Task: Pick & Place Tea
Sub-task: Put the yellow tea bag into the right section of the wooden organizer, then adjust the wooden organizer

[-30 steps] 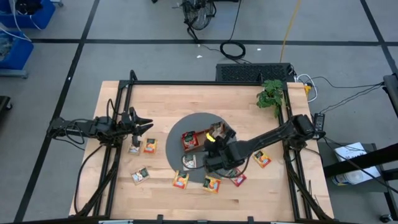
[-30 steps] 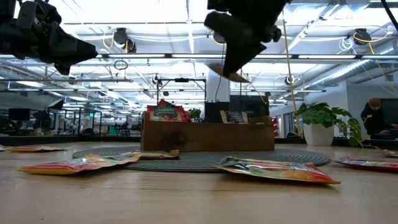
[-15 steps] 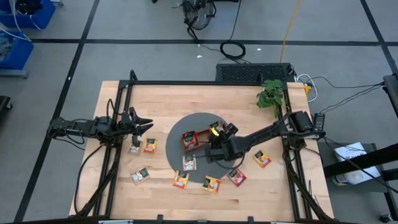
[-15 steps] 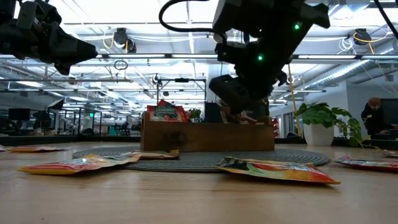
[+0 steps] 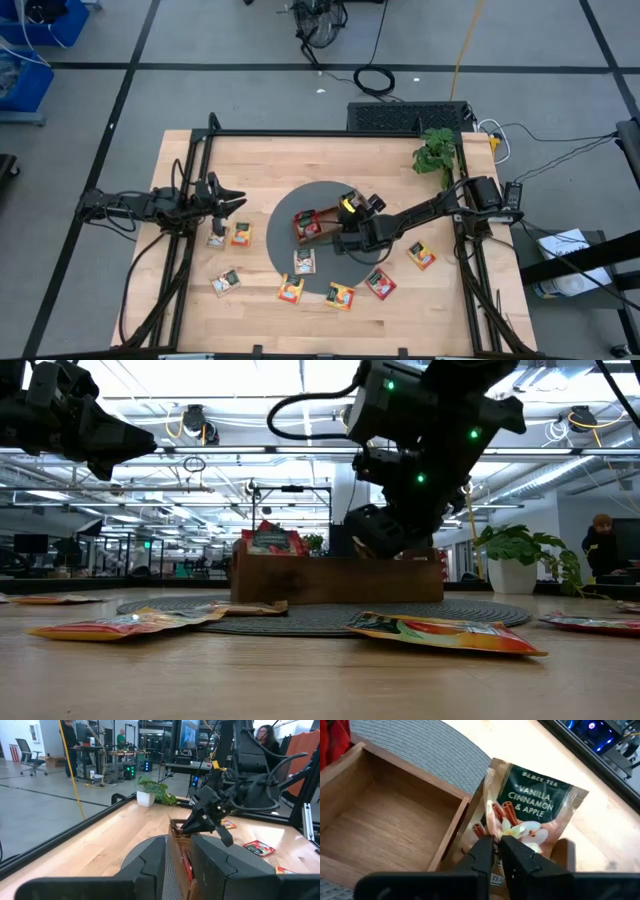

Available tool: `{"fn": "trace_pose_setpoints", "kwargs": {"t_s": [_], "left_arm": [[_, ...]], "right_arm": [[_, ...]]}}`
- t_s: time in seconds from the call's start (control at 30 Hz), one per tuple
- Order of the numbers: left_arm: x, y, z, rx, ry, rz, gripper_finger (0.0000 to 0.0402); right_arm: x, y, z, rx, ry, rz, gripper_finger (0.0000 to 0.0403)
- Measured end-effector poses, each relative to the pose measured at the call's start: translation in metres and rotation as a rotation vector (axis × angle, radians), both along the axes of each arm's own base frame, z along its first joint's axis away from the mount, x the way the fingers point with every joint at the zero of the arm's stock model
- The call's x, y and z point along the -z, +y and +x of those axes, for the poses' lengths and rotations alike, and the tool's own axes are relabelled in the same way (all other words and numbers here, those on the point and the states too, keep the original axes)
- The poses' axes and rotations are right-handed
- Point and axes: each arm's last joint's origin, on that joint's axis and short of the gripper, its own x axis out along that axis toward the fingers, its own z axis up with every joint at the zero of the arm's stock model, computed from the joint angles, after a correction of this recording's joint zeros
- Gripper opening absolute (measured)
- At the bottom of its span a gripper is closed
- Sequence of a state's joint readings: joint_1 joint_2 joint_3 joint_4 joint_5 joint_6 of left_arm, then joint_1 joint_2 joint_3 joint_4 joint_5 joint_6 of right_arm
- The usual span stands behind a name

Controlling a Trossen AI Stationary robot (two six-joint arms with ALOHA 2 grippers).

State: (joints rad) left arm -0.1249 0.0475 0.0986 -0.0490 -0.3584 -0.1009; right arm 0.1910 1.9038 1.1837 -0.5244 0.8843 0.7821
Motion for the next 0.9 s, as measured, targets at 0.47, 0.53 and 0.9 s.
{"fn": "trace_pose_setpoints", "kwargs": {"t_s": [0.47,0.53,0.9], "left_arm": [[0.000,0.000,0.000,0.000,0.000,0.000,0.0093],[0.000,0.000,0.000,0.000,0.000,0.000,0.0093],[0.000,0.000,0.000,0.000,0.000,0.000,0.0093]], "right_arm": [[0.001,0.002,0.006,-0.064,-0.019,0.011,0.0151],[-0.001,0.002,0.006,-0.073,-0.021,0.009,0.0165],[-0.056,0.008,-0.003,-0.151,-0.157,0.034,0.0182]]}}
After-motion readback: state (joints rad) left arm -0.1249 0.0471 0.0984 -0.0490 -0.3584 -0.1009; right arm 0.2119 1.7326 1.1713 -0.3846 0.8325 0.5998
